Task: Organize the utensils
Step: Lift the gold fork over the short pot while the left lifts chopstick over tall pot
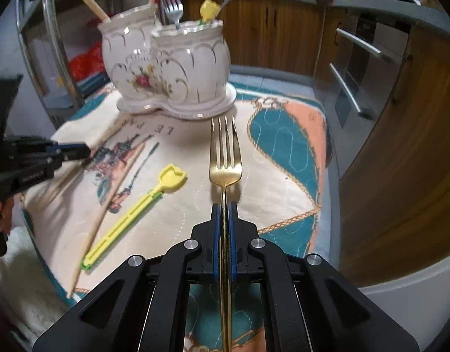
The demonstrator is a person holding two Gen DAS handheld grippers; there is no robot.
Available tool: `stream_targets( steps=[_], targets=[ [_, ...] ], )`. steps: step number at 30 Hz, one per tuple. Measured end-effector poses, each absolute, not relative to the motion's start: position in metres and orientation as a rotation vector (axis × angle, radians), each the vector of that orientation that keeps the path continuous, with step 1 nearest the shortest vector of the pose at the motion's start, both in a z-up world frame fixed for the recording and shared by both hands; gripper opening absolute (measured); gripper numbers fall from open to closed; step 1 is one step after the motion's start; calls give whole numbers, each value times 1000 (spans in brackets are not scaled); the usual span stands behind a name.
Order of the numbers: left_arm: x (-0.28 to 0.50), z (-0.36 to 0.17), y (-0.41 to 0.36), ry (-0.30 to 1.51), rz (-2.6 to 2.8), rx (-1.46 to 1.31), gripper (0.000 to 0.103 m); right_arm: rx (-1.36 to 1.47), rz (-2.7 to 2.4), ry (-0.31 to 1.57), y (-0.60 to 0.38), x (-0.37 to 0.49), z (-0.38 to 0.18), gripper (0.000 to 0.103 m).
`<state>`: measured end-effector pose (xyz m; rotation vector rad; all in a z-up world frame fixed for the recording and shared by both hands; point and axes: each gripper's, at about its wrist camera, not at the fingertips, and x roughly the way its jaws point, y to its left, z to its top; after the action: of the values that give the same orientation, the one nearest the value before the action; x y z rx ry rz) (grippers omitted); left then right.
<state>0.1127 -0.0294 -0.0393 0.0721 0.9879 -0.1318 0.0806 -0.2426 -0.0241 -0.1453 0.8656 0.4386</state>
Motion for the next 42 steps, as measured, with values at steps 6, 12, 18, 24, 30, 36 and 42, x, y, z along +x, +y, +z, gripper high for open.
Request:
stream_targets(
  steps=[6, 12, 18, 24, 30, 36, 42],
  targets=[
    [108, -43, -30, 1018, -158, 124, 7, -125, 456, 762, -246, 66, -4, 7],
    [110, -46, -33, 996, -163, 145, 7, -84, 469, 637, -248, 49, 18, 7],
    [101, -42, -27, 907, -210, 126, 6, -83, 482, 494, -246, 33, 40, 6],
    [74, -17, 0, 695, -295, 58, 6, -65, 474, 393, -243, 32, 53, 6],
    [65, 2, 35, 508, -256, -12, 6, -38, 461, 330, -232, 42, 61, 6],
    [72, 39, 54, 363, -265, -57, 6, -14, 464, 296, -225, 57, 77, 6],
    [97, 81, 65, 238, -299, -104, 6, 26, 481, 246, -219, 77, 99, 6]
  ],
)
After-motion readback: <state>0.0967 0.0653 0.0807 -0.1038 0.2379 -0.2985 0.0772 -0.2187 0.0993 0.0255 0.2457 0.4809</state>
